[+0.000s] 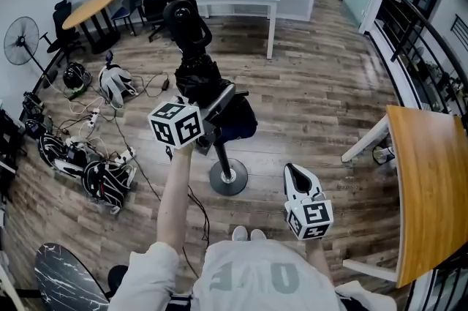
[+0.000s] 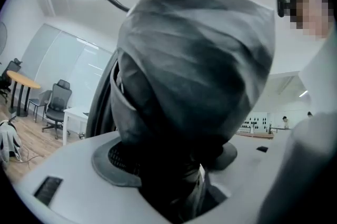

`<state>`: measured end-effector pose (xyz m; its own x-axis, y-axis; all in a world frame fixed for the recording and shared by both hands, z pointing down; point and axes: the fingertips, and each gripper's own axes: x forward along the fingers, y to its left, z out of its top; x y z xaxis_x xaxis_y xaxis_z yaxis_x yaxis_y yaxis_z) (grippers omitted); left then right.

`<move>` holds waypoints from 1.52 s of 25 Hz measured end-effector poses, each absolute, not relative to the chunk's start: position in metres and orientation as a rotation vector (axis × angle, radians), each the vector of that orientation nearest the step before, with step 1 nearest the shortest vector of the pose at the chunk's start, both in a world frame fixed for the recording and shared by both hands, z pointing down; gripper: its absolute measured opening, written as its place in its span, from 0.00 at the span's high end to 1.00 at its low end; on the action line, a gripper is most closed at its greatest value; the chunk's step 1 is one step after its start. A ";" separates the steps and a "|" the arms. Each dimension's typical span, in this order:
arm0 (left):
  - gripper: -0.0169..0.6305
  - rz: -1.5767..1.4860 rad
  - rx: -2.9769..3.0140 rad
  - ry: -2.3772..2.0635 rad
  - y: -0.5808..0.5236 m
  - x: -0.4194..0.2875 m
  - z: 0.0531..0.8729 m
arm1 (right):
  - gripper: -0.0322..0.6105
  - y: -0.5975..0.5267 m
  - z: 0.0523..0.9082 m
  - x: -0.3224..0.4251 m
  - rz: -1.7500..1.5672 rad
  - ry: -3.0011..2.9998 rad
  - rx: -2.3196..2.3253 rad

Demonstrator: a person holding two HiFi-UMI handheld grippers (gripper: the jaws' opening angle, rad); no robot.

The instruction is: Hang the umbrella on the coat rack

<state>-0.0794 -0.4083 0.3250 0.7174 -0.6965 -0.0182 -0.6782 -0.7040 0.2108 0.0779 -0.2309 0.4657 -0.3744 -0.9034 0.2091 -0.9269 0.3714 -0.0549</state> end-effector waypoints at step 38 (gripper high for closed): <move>0.46 -0.326 2.530 -1.532 -0.377 -0.156 0.346 | 0.90 -0.227 0.465 0.049 0.187 -2.541 1.522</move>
